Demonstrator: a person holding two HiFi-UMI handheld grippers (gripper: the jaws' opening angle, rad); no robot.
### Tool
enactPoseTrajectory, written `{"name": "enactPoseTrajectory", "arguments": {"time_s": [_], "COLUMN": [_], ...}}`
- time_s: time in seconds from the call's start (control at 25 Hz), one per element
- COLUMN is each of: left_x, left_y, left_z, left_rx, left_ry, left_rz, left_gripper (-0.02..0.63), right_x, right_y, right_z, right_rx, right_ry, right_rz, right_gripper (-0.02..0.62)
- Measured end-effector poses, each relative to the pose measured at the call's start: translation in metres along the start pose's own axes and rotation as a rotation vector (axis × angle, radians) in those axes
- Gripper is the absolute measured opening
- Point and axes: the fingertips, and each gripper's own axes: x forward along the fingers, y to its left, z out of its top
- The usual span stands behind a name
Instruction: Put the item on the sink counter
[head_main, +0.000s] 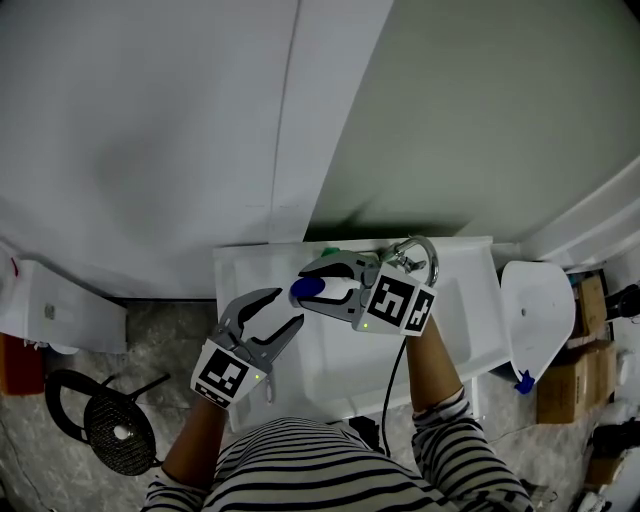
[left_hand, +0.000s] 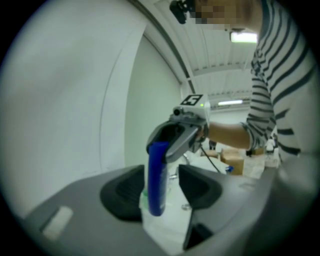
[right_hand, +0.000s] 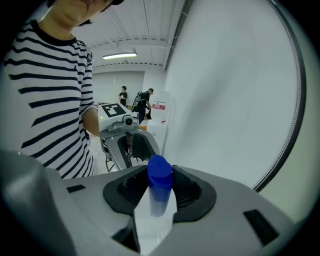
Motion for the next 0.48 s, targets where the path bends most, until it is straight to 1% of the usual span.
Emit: {"name": "enactPoseTrajectory", "arguments": {"time_s": [0.16, 0.2, 0.28, 0.36, 0.48], "left_x": [-0.001, -0.001, -0.002, -0.002, 0.0], "left_y": [-0.001, -0.002, -0.003, -0.005, -0.009], "left_z": [0.0, 0.0, -0.001, -0.004, -0.007], "left_rx": [-0.025, -0.028, -0.031, -0.035, -0.034], "left_ry": [-0.007, -0.01, -0.011, -0.005, 0.005], "left_rz": [-0.004, -0.006, -0.012, -0.024, -0.044], "left_gripper": [0.212, 0.195, 0.135, 0.057, 0.006], "right_x": [0.002, 0.003, 0.006, 0.011, 0.018], "right_y": [-0.017, -0.021, -0.028, -0.035, -0.044], "right_z": [-0.015, -0.02, -0.029, -0.037, -0.047], "right_rx": [0.054, 0.067, 0.087, 0.097, 0.112], "right_ry": [-0.01, -0.009, 0.002, 0.015, 0.027], "right_rz": [-0.024, -0.029, -0.04, -0.053, -0.073], "right_gripper": [0.146, 0.146, 0.144, 0.146, 0.146]}}
